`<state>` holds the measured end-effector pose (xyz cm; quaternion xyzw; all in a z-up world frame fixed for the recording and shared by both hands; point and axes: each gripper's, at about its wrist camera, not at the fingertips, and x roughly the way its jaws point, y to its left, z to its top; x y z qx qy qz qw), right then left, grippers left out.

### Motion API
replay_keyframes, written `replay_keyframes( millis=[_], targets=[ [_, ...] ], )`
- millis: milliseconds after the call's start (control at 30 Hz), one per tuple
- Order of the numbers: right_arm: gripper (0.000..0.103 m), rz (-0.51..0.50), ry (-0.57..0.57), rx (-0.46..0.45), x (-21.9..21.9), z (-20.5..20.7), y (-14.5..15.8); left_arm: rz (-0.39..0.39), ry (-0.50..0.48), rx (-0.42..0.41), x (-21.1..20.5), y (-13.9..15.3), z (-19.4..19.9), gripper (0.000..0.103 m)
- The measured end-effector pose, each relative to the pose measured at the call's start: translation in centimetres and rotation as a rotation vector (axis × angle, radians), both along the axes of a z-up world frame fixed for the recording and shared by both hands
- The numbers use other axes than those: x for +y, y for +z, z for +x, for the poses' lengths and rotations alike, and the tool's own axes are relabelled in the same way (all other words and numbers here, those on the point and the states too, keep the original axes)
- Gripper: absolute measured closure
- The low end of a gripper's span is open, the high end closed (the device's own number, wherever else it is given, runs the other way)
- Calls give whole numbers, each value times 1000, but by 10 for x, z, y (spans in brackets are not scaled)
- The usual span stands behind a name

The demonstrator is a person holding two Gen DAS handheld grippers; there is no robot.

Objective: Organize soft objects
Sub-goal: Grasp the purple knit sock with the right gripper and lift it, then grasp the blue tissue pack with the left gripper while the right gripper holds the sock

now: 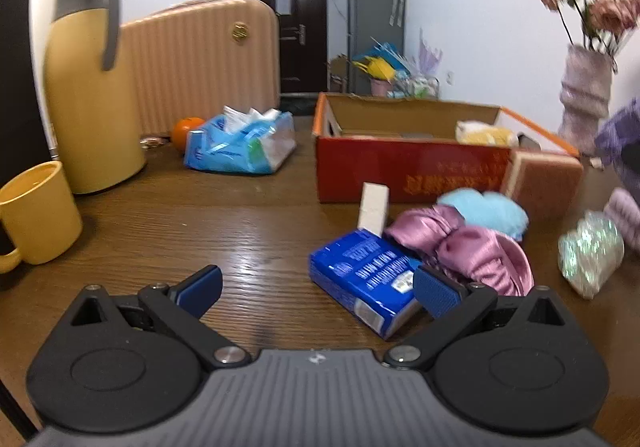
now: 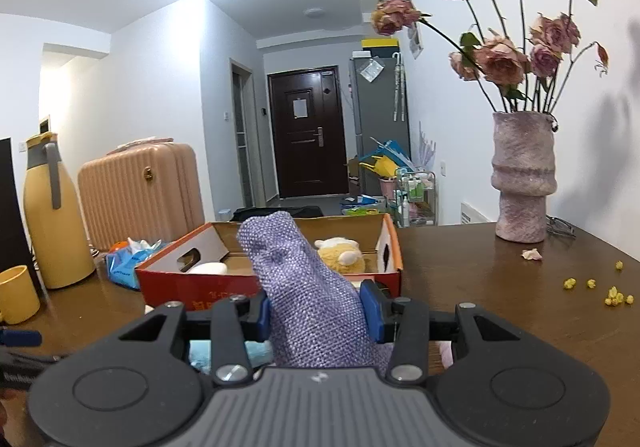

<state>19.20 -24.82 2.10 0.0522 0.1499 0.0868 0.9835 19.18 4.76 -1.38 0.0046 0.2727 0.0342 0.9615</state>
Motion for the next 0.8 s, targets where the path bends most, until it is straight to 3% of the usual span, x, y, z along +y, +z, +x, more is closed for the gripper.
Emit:
replay_keyframes(
  millis=[433, 800],
  targets=[
    [60, 30, -68, 12, -22, 3, -2, 74, -90, 11, -14, -13, 29, 0],
    [60, 18, -75, 50, -22, 11, -10, -33, -182, 54, 3, -16, 64, 0]
  ],
)
